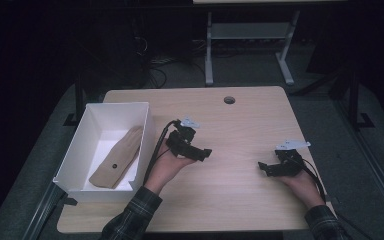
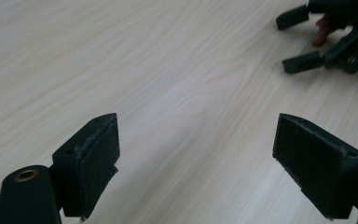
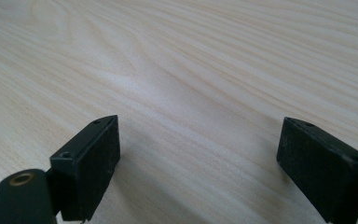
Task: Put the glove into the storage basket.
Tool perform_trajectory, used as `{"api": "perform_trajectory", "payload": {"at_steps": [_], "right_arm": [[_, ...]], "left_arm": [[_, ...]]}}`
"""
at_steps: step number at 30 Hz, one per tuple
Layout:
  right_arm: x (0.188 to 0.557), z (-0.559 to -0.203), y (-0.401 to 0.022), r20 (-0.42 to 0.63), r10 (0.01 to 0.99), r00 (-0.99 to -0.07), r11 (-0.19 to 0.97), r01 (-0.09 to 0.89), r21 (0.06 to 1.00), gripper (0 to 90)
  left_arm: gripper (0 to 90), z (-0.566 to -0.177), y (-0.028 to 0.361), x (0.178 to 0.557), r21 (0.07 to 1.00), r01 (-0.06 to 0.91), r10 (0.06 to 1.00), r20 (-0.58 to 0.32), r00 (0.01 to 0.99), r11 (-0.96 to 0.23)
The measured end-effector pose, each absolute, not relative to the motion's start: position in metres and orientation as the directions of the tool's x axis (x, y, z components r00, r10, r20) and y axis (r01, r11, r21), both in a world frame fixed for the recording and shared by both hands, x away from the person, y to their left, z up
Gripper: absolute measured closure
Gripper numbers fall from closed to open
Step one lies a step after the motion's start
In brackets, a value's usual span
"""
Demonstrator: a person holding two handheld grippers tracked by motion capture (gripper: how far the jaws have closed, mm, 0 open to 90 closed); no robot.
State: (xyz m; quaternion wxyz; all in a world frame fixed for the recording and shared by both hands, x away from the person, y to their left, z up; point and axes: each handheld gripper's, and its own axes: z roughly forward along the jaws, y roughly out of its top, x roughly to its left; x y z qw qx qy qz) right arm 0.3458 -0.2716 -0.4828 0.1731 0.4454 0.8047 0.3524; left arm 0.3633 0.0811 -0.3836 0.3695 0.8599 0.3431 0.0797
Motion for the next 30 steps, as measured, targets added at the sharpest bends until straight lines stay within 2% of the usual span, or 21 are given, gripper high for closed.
{"api": "perform_trajectory", "payload": {"at_steps": [11, 18, 28, 30], "right_arm": [[0.346, -0.483, -0.271, 0.036, 0.837, -0.546, 0.357, 0.594, 0.721, 12.8], [0.346, -0.483, -0.271, 0.035, 0.837, -0.546, 0.357, 0.594, 0.721, 12.8], [0.346, -0.483, -0.271, 0.035, 0.837, -0.547, 0.358, 0.594, 0.721, 12.8], [0.346, -0.483, -0.271, 0.036, 0.837, -0.546, 0.357, 0.594, 0.721, 12.8]], "left_arm": [[14.0, -0.428, 0.081, 0.355, 0.676, 0.502, 0.607, -0.102, 0.788, -0.539], [13.9, -0.45, 0.084, 0.351, 0.646, 0.482, 0.593, -0.056, 0.803, -0.592], [13.2, -0.469, 0.09, 0.348, 0.67, 0.455, 0.584, -0.039, 0.811, -0.587], [12.3, -0.473, 0.09, 0.346, 0.676, 0.42, 0.573, 0.004, 0.819, -0.606]]}}
